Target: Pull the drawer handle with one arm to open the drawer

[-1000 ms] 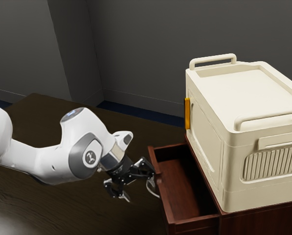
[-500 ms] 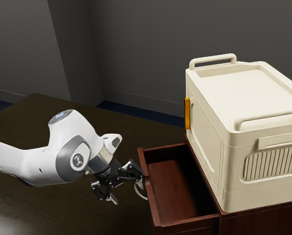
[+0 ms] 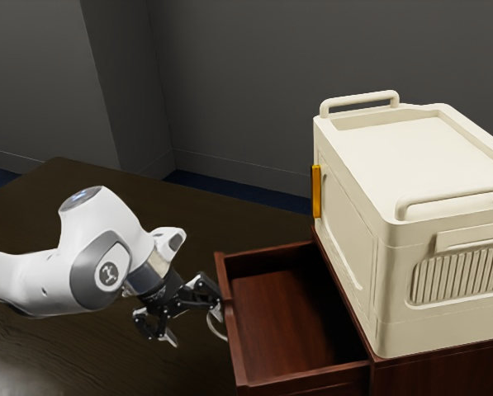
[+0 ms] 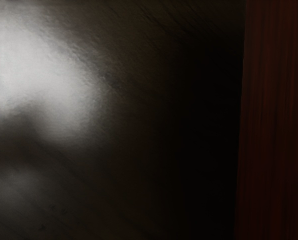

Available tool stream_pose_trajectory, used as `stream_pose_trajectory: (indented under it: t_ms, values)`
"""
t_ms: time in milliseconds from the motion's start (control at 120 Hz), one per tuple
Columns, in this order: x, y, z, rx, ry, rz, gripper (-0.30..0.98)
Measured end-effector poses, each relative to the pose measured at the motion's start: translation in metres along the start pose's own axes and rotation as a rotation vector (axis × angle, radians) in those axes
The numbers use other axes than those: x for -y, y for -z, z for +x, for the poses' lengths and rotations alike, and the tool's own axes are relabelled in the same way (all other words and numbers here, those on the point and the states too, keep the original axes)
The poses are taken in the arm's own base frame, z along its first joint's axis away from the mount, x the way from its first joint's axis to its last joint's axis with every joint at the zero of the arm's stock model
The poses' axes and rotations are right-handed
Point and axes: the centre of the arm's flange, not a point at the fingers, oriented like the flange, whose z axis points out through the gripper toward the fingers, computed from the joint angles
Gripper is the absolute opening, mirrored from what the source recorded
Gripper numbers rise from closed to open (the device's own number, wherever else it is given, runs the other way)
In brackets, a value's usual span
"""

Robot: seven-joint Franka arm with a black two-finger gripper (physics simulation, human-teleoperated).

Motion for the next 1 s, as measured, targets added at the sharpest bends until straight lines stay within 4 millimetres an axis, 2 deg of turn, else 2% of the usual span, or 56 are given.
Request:
stream_pose_trajectory:
  t_ms: [83,267,758,883,1000]
  values:
    - [0.007,0.002,0.002,-0.004,0.01,0.002,0.69]
    - [0.008,0.004,0.002,-0.007,0.0,0.008,0.68]
    - [-0.005,0.008,-0.001,-0.011,-0.007,-0.023,0.69]
    - [-0.01,0.022,-0.004,-0.028,-0.018,-0.06,0.68]
    - [-0.016,0.051,-0.001,-0.071,-0.014,-0.124,0.68]
